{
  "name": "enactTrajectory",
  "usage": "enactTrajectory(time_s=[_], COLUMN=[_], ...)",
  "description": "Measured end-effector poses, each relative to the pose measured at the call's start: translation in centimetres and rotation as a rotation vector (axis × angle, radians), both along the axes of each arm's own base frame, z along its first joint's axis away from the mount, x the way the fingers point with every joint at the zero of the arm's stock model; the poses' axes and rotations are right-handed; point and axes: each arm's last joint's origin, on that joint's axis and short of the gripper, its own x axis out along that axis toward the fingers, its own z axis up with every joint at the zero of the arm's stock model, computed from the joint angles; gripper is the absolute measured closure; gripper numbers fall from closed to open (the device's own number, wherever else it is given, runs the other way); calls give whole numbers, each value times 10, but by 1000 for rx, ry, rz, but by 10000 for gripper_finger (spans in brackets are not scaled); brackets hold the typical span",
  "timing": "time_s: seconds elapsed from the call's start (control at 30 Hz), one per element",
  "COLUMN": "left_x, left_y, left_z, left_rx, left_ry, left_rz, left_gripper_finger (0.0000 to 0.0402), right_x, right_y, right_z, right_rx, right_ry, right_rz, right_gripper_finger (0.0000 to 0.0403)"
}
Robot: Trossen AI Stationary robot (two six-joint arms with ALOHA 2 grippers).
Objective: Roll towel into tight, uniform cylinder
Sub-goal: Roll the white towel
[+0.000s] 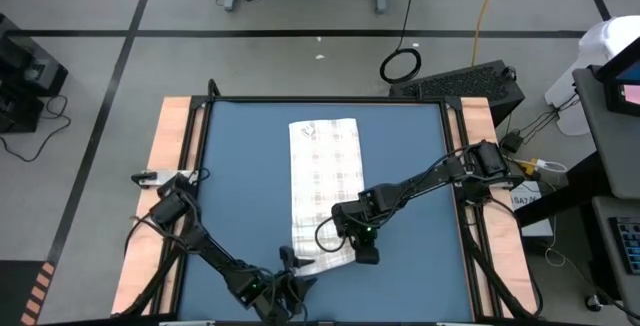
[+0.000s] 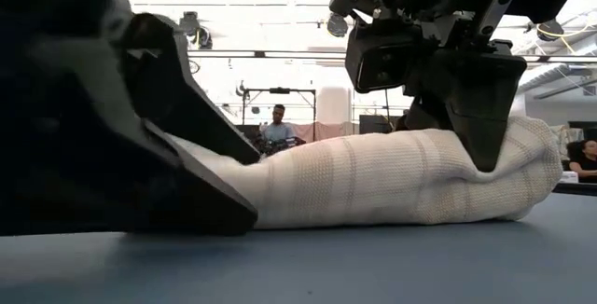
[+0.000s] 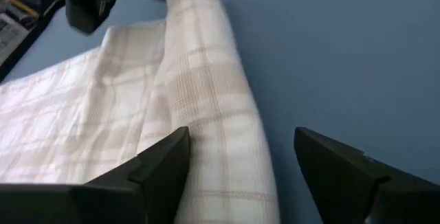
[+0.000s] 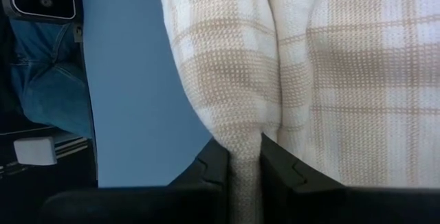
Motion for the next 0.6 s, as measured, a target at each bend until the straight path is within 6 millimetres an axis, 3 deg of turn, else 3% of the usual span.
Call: enactTrajectory(time_s=[0.33, 0.6], left_x=[5, 6], left_y=[14, 15], left_z=[-6, -6], left_rx=[-66, -102], left_ry=[41, 43], left_rz=[85, 97], left_gripper_finger=[149, 244], right_x=[-2, -3], right_y=[5, 10], right_z=[0, -1], right_rx=[-6, -89], right_ry=[-2, -11], right_rz=[15, -16], right_gripper_finger=[367, 347])
